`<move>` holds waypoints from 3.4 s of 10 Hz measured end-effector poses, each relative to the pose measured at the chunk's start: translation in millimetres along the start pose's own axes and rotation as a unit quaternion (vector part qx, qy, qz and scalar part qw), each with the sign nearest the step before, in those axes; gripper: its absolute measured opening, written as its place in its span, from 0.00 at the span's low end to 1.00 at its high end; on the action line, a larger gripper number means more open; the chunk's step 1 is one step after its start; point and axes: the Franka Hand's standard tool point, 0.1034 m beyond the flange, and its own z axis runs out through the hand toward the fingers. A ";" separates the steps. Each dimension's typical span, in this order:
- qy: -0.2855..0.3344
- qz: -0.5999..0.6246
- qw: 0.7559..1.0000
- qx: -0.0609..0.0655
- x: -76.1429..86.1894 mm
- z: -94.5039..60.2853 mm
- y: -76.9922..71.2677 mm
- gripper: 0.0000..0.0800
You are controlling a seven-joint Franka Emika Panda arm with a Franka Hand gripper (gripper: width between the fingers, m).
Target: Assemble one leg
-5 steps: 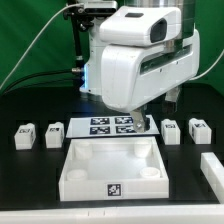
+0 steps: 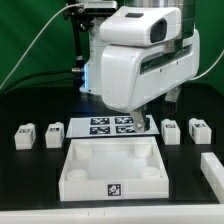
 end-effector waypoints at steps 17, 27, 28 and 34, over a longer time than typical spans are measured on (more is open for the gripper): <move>0.009 -0.336 0.941 0.030 -126.8 104.2 -56.1 0.38; 0.018 -0.322 0.947 0.017 -108.0 103.6 -57.9 0.08; 0.025 -0.319 0.947 0.012 -89.6 103.3 -61.4 0.08; 0.048 -0.322 0.945 -0.006 -40.2 101.7 -59.4 0.08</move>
Offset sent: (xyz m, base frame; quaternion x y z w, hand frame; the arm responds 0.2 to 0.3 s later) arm -0.0797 -0.0175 -0.0083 0.0103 0.0337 -0.3256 0.9449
